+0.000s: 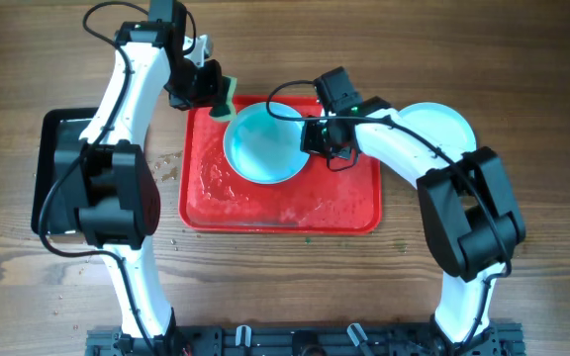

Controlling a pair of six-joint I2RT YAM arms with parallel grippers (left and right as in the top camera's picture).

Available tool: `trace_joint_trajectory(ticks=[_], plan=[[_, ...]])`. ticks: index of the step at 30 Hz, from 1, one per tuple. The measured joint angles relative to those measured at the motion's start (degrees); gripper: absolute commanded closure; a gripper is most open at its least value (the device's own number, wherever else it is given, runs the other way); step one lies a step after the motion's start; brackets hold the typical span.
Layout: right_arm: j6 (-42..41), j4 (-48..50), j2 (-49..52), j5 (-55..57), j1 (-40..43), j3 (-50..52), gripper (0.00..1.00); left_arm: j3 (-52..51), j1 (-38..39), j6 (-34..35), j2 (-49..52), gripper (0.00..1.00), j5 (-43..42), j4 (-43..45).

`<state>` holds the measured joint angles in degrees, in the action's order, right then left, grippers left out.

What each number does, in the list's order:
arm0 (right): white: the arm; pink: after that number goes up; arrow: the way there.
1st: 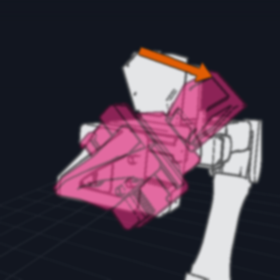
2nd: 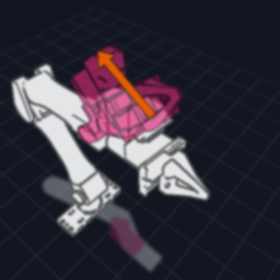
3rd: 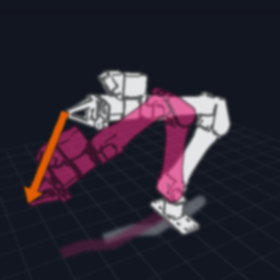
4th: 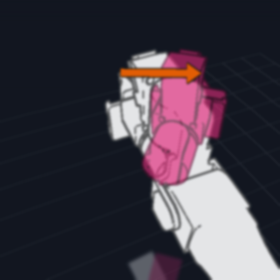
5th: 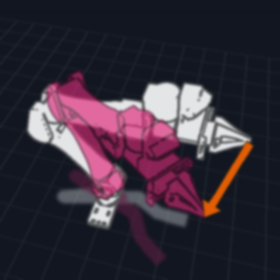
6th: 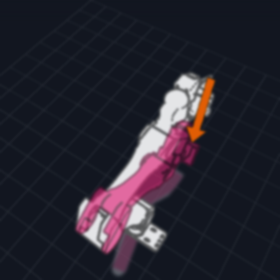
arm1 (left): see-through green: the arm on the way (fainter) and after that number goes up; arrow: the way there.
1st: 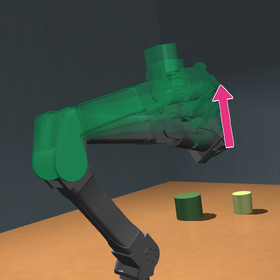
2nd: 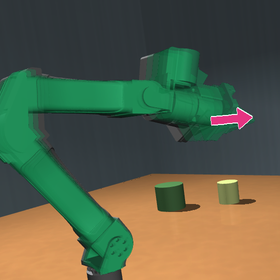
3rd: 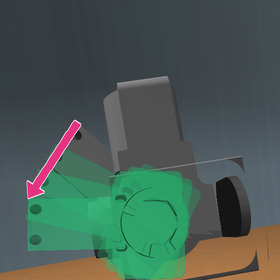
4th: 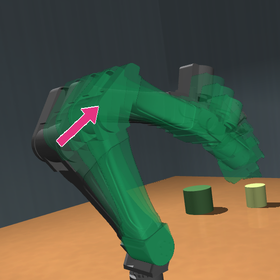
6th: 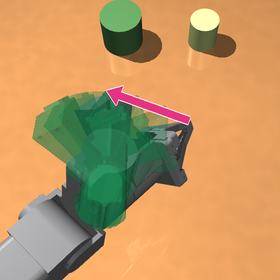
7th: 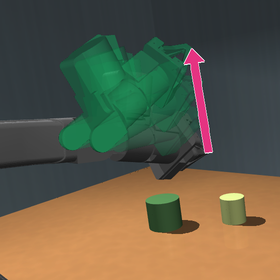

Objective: Clean dirty plates on tray and stack at the side

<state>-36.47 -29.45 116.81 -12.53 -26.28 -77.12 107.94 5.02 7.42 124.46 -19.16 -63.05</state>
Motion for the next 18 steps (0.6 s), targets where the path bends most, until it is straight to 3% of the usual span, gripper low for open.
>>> trace_joint_trajectory(ticks=[4,5,18], plan=[[-1.7,1.9,0.6,1.0,-0.3,0.0,0.91,0.0,0.1,0.1,0.0,0.96,1.2,-0.3],[-2.2,1.9,0.9,1.0,-0.3,0.0,0.96,0.0,0.1,0.1,0.0,0.96,1.4,-0.4],[-3.0,5.9,2.1,1.4,-1.7,0.0,0.96,0.0,0.1,0.2,0.0,0.96,3.5,-0.6]])
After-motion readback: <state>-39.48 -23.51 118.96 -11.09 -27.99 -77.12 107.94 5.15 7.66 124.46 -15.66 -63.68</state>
